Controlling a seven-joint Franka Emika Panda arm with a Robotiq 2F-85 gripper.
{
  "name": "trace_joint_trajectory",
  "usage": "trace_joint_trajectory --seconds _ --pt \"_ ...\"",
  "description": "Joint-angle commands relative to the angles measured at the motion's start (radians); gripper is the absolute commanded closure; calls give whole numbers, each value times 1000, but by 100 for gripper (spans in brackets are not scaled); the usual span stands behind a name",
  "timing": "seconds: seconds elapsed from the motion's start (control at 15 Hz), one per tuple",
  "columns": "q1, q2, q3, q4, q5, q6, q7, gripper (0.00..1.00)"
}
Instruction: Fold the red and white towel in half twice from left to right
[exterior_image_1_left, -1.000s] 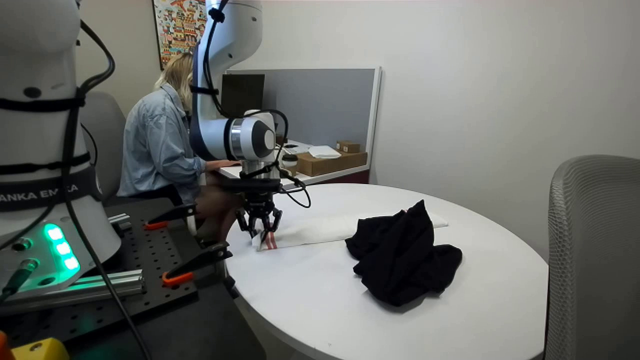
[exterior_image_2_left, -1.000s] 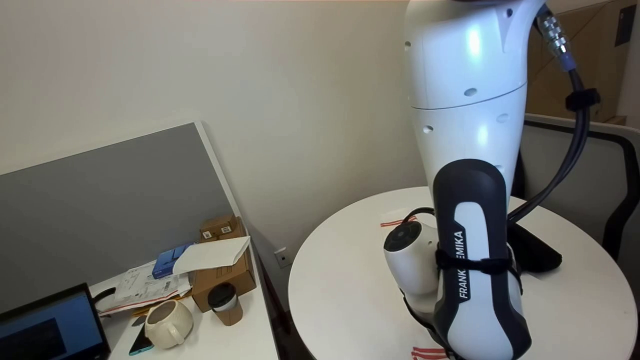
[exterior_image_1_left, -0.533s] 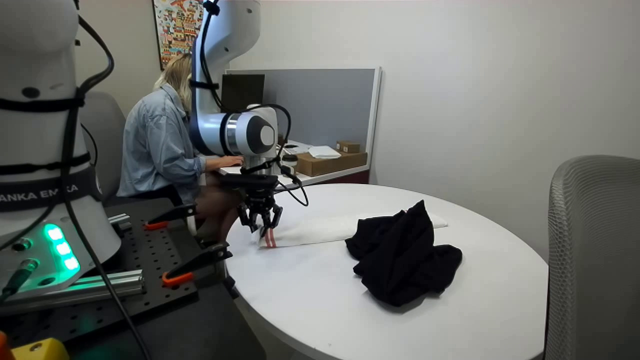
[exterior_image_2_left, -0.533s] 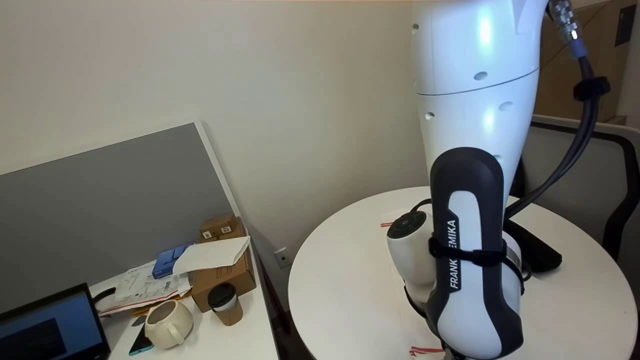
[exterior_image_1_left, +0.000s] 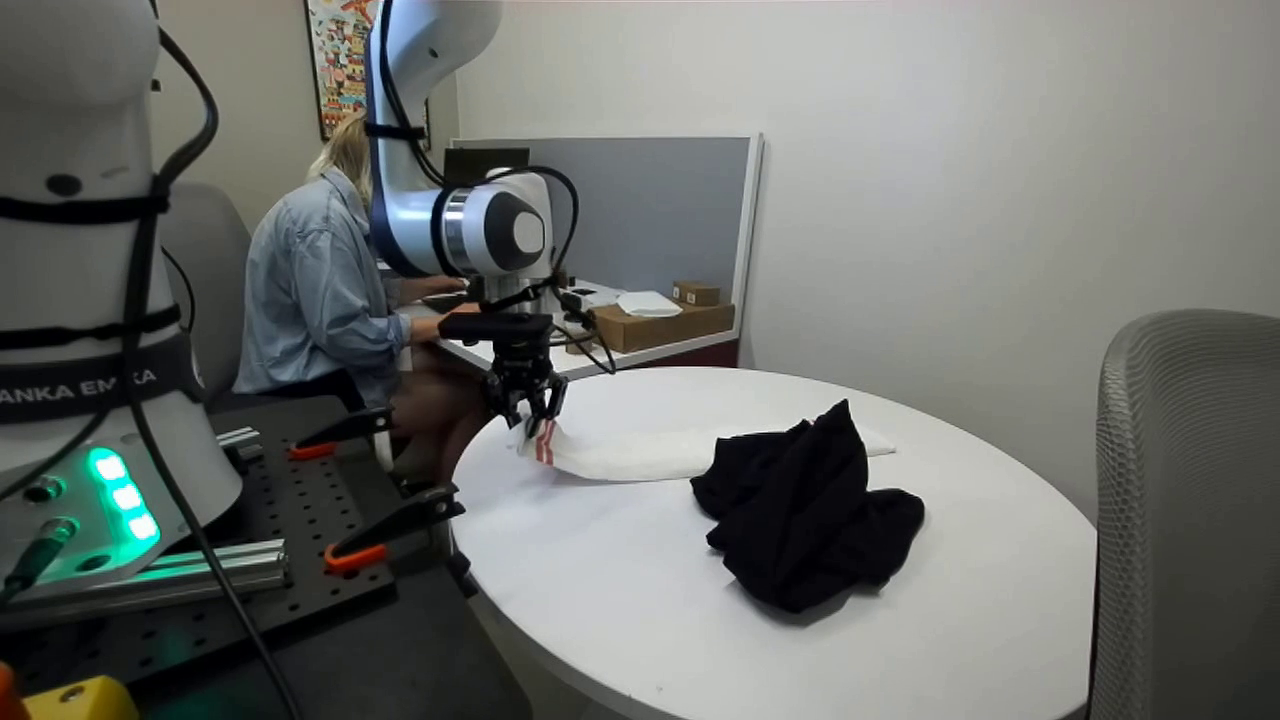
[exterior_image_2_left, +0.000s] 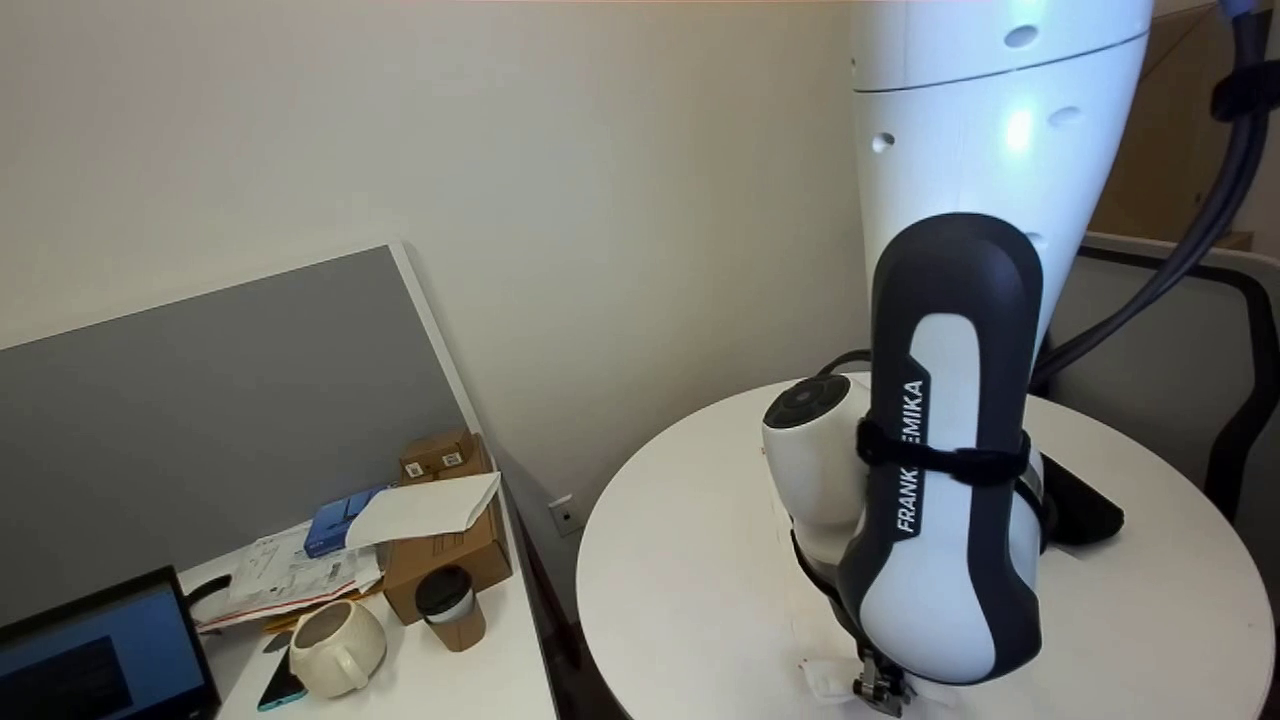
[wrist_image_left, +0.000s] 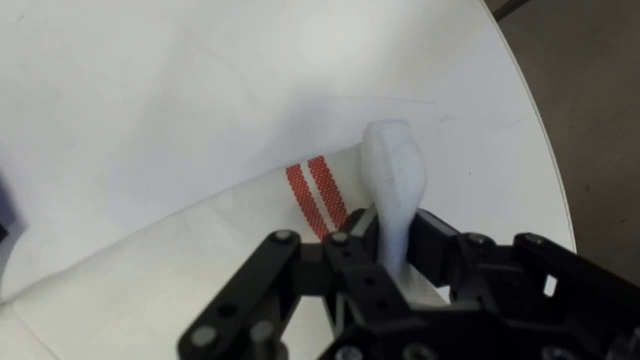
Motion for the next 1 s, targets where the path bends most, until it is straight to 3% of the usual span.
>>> trace_joint_trajectory --seconds 0.0,0.2,0.93 --pt "82 -86 -53 -47 -40 -22 56 90" --pt "141 -125 -83 -64 -72 -52 78 90" --pt "314 -222 -82 -117 -194 -178 157 90"
